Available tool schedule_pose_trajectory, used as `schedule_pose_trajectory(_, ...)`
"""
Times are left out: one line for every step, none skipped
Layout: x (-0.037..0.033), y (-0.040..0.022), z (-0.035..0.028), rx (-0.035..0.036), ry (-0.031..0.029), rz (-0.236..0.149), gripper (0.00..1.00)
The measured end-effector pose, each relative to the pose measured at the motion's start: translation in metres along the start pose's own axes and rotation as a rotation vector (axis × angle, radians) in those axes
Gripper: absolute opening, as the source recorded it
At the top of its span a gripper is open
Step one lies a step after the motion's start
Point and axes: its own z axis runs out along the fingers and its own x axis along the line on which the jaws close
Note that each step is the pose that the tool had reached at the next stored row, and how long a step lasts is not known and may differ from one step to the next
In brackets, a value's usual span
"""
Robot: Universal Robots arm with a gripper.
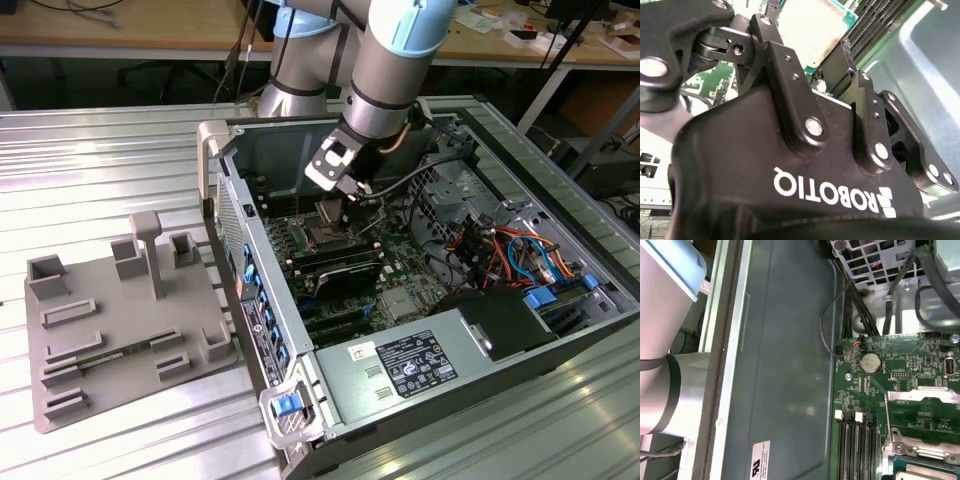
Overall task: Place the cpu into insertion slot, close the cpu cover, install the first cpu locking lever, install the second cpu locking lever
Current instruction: 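Place the cpu into insertion slot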
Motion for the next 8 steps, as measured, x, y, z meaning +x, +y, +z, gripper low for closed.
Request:
schedule_pose_trajectory(-0.0002, -0.0008, 0.0012, 0.0002, -0.0003, 0.0, 0.55)
schedule_pose_trajectory(-0.0003, -0.0013, 0.0027, 0.0002, -0.0002, 0.0, 0.55)
schedule_pose_trajectory(-0.0004, -0.0017, 0.0047, 0.0001, -0.0002, 0.0, 0.55)
schedule_pose_trajectory(-0.0005, -0.0019, 0.0066, 0.0002, -0.0003, 0.0, 0.55)
schedule_pose_trajectory(-0.0007, -0.0024, 0.0089, 0.0001, -0.0002, 0.0, 0.55)
schedule_pose_trajectory(-0.0008, -0.0028, 0.0103, 0.0001, -0.0002, 0.0, 0.55)
schedule_pose_trajectory(-0.0011, -0.0037, 0.0129, 0.0001, -0.0002, 0.0, 0.55)
schedule_pose_trajectory(-0.0016, -0.0041, 0.0137, 0.0002, -0.0003, 0.0, 0.55)
